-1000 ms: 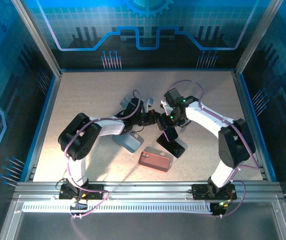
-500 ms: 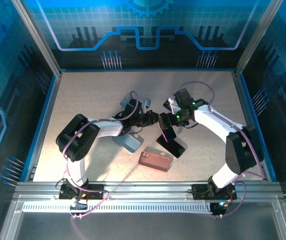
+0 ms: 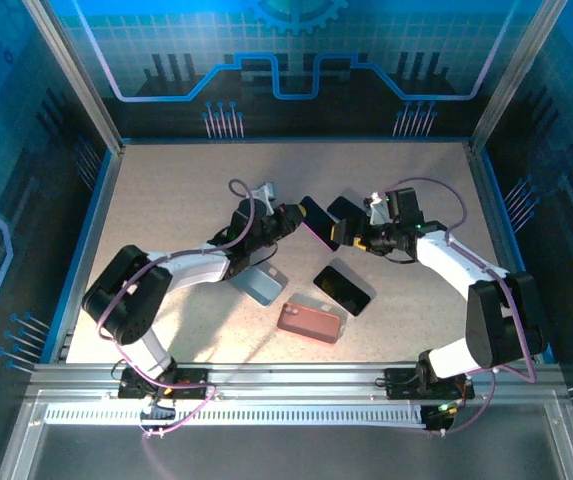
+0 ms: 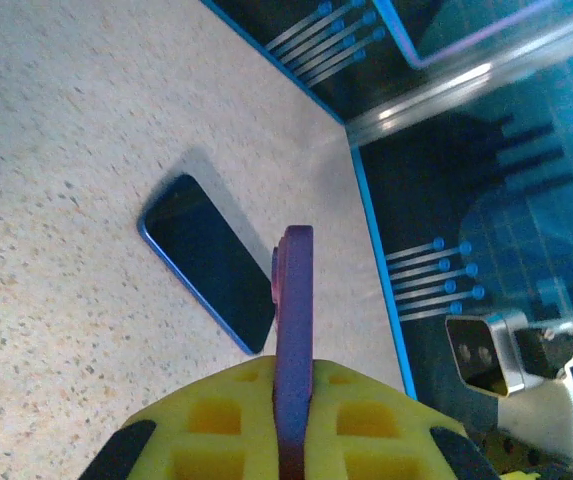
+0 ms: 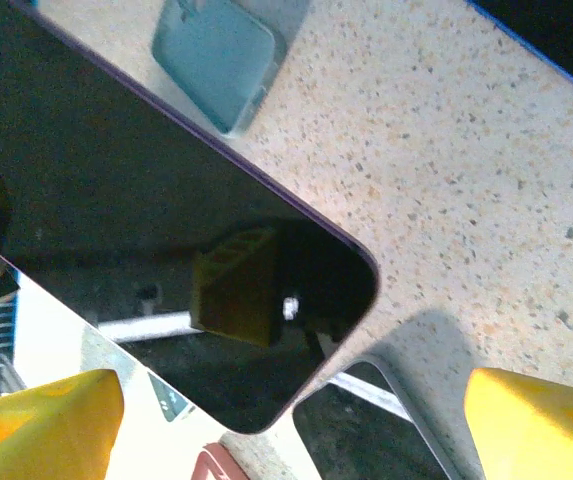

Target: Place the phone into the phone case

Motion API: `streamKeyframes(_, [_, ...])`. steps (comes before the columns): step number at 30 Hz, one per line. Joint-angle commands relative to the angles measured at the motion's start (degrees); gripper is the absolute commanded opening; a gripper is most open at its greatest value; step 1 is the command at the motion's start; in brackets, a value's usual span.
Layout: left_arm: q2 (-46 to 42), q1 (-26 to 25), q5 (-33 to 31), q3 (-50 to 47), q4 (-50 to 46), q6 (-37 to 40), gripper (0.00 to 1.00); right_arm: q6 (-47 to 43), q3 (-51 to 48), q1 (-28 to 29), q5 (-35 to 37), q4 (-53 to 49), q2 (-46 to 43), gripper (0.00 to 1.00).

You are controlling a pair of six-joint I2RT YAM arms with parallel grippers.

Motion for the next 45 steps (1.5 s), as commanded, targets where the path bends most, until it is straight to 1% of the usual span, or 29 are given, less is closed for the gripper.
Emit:
streamKeyframes(1, [-4.15,0.01,-6.97,-1.85,6.65,-5.24,0.0,6.31,-1.51,-2.02,-7.87,10.16,-0.14,0.88])
streamKeyframes(6, [-5.5,-0.71,-10.31,-3.46,9.23,-7.22,0.0,9.68,-1.18,-2.46,-11.33,16.25,2.47,0.83])
streamKeyframes(10, [-5.31,-0.77,-11.24,-4.88,13.31,-10.1,0.0,11.37,-0.4,-2.42,-11.94,18.58,4.37,0.79])
streamKeyframes(16, [-3.91,-1.37,-10.52,-3.94,16.47,-12.26,0.0,14.43,0.29,-2.36,-13.74,23.3,7.4,0.72])
streamKeyframes(27, [-0.01,-3.32,-9.92,-3.44,22.01,-15.29,0.0,17.45,0.41,-1.53,-13.39,27.73,8.18,0.65])
streamKeyframes(31, [0.45,-3.65,-9.45,-2.95,22.1,-15.42,0.0,20.04,-0.44,-0.89,-13.22,33.1,8.71,0.62])
streamKeyframes(32, [0.45,-3.68,-9.37,-2.99,22.11,-15.3,0.0,20.65,-0.66,-0.87,-13.24,34.12,8.76,0.59])
streamKeyframes(34, [0.45,-3.72,-9.08,-3.04,21.81,-14.9,0.0,21.19,-0.69,-0.85,-13.0,34.74,8.59,0.49])
streamKeyframes(37, [0.49,-3.93,-8.79,-3.31,21.14,-14.09,0.0,21.27,-0.3,-0.71,-12.98,34.18,8.41,0.29])
streamKeyframes(38, [0.37,-3.95,-8.79,-3.55,20.93,-13.48,0.0,21.59,-0.39,-0.65,-12.69,34.22,8.19,0.23])
streamKeyframes(40, [-0.03,-3.96,-8.99,-4.01,19.96,-12.64,0.0,21.51,-0.41,-0.63,-12.62,33.92,7.82,0.15])
streamKeyframes(43, [-0.69,-4.0,-9.32,-4.81,18.43,-11.41,0.05,21.53,-0.51,-0.65,-12.7,33.09,6.9,0.06])
streamKeyframes(45, [-1.04,-4.03,-9.3,-4.98,17.18,-10.57,0.13,21.32,-0.69,-0.64,-12.84,32.54,6.03,0.01])
